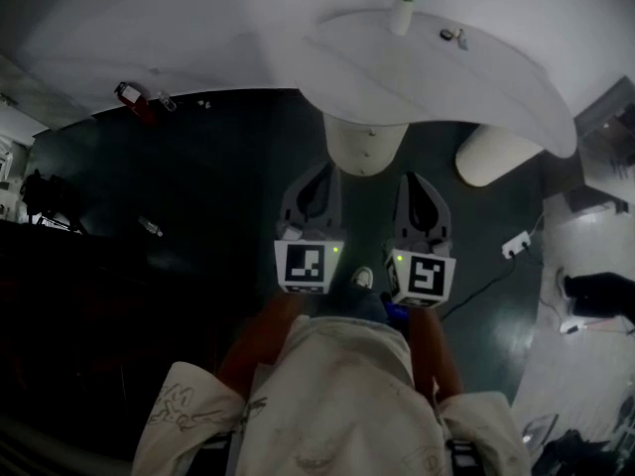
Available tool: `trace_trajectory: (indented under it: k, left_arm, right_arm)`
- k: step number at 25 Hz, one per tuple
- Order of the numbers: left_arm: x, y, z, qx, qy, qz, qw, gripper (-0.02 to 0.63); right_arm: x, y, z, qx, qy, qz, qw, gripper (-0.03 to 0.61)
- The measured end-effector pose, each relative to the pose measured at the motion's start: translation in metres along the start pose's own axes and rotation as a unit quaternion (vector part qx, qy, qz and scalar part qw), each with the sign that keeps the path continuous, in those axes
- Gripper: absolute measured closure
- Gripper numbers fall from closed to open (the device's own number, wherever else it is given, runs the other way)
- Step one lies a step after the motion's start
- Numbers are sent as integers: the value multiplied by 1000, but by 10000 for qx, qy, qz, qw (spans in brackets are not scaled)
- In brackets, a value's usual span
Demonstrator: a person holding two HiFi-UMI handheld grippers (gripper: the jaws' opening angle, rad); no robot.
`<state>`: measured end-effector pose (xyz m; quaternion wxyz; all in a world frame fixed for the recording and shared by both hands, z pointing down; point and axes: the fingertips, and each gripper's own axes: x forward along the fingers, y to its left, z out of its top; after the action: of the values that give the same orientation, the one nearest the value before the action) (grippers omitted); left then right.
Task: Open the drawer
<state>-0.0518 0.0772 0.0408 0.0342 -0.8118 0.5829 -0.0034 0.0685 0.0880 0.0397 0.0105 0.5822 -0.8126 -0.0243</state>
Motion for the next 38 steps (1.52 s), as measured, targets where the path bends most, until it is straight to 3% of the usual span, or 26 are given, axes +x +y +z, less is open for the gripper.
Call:
trace_trajectory:
  k: [9, 13, 19, 26, 31, 38]
  left_arm:
    - [60, -8, -16, 215, 255, 186, 9993, 612]
    - [77, -3, -30, 96, 335, 223, 9991, 612]
    - [110, 16, -63, -27, 435, 186, 9989, 612]
    - [126, 32, -131, 5, 814, 14, 9967, 612]
    - [129, 40, -192, -208, 1039, -21, 9944, 612]
    - [145, 44, -274, -208, 1212, -94, 9924, 612]
  right_arm:
    - [54, -48, -19, 178, 109, 104, 9997, 574]
    - [74, -44, -32, -58, 229, 199, 9995, 574]
    - [109, -36, -74, -34, 563, 183, 9982, 574]
    - [141, -24, -142, -213, 1024, 218, 9943, 574]
    - [163, -13, -202, -232, 1257, 195, 9916, 574]
    - [184, -16, -284, -381, 1342, 111, 9902, 574]
